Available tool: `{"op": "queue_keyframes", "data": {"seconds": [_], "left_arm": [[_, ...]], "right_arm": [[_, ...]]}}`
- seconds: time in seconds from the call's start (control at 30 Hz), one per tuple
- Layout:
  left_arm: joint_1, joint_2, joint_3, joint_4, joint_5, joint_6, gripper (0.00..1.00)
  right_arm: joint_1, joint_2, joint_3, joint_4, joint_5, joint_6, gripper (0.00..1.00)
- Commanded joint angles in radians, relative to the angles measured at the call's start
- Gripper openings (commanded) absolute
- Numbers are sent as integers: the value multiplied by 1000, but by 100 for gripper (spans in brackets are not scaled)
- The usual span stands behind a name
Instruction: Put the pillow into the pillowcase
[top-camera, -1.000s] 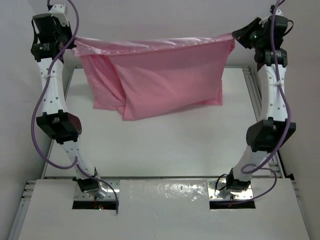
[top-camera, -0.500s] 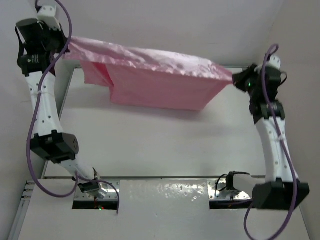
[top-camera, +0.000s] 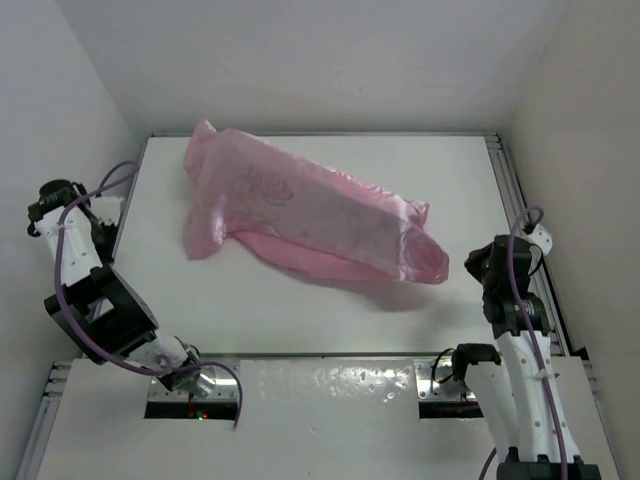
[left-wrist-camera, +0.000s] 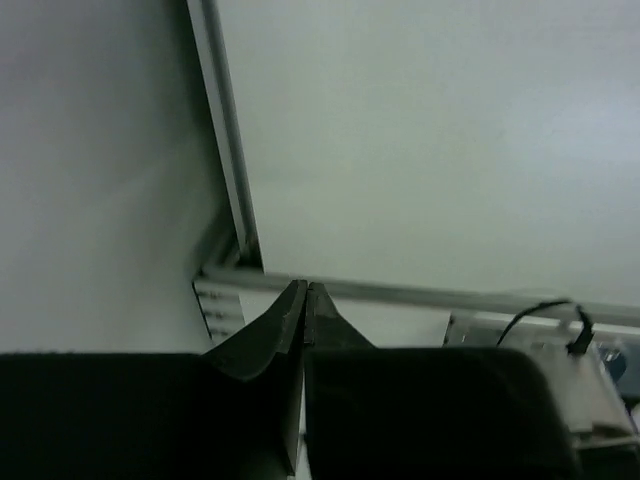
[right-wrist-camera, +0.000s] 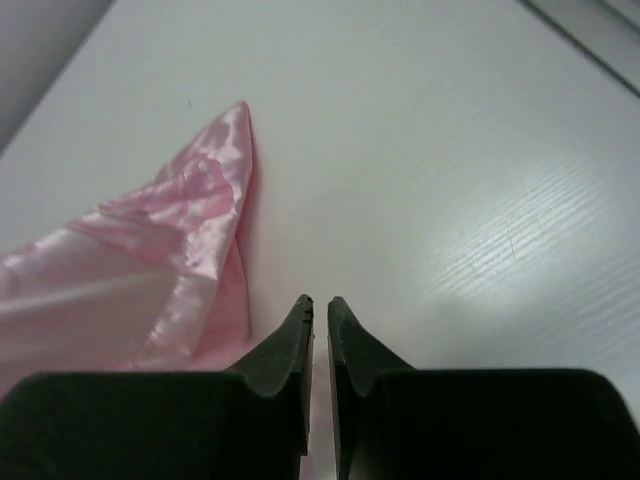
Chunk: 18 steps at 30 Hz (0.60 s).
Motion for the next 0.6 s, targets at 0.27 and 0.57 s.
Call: {"op": "queue_keyframes", "data": {"seconds": [0.27, 0.57], "left_arm": [[44, 25, 116, -84, -103, 130, 32], [-160, 110, 263, -3, -54, 50, 70]], "right_arm": [[8, 131, 82, 235, -297, -93, 56], [146, 454, 98, 338, -413, -97, 71]]}}
